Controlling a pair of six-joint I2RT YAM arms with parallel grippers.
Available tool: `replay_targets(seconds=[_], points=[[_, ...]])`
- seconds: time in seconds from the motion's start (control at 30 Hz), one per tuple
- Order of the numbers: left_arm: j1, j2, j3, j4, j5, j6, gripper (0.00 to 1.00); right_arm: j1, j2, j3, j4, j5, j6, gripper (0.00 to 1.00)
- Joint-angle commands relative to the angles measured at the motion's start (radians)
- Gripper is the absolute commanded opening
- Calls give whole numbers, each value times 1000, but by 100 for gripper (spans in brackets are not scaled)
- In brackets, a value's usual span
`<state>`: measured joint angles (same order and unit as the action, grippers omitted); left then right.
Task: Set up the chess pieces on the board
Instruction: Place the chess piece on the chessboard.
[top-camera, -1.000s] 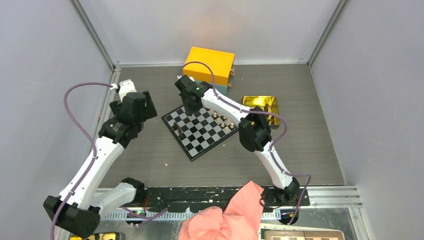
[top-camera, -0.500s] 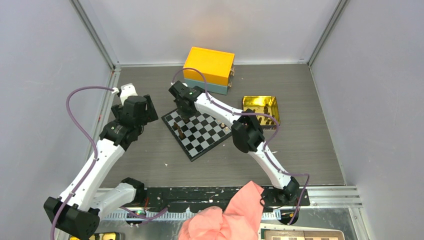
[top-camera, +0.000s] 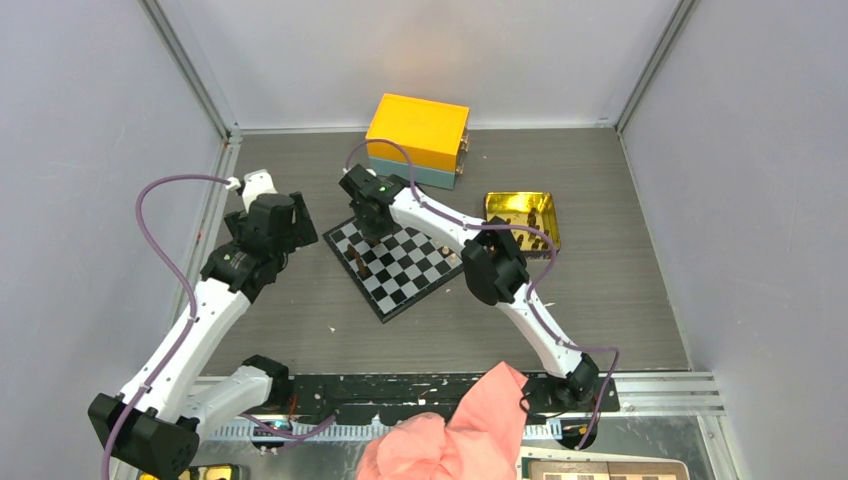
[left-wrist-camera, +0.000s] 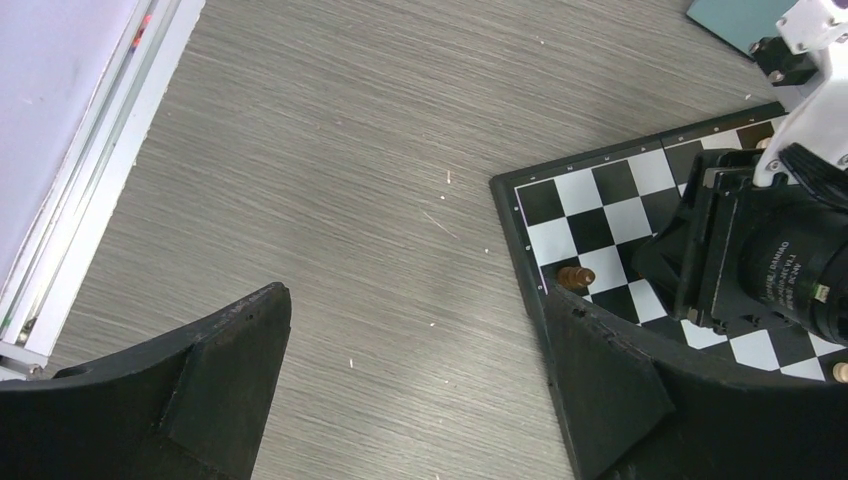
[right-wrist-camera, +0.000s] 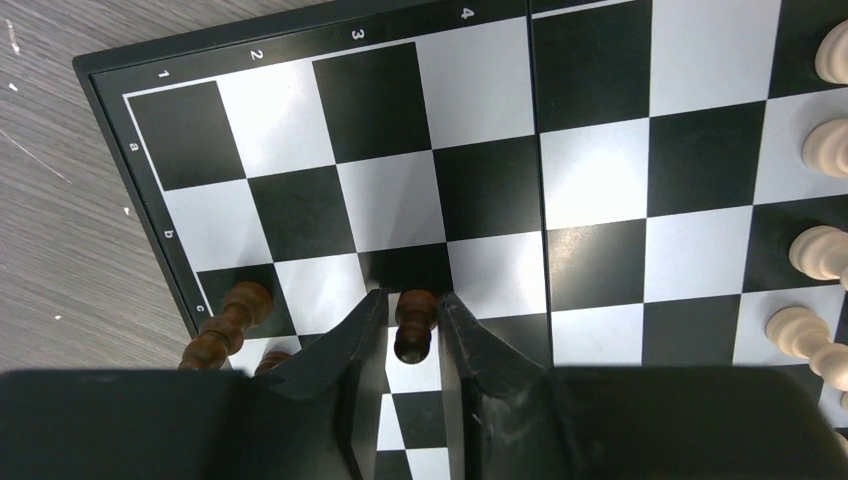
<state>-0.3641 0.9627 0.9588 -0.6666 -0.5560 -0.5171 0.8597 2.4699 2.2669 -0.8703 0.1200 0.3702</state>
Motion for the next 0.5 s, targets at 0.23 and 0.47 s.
replay_targets(seconds=[0.23,0.47], points=[[4,2,10,61,-11,-15,98,7,-63,10,28,16,-34,41],[4,45,64,100,-34,-8,99,-9,-174,52,-8,81,-72,42]])
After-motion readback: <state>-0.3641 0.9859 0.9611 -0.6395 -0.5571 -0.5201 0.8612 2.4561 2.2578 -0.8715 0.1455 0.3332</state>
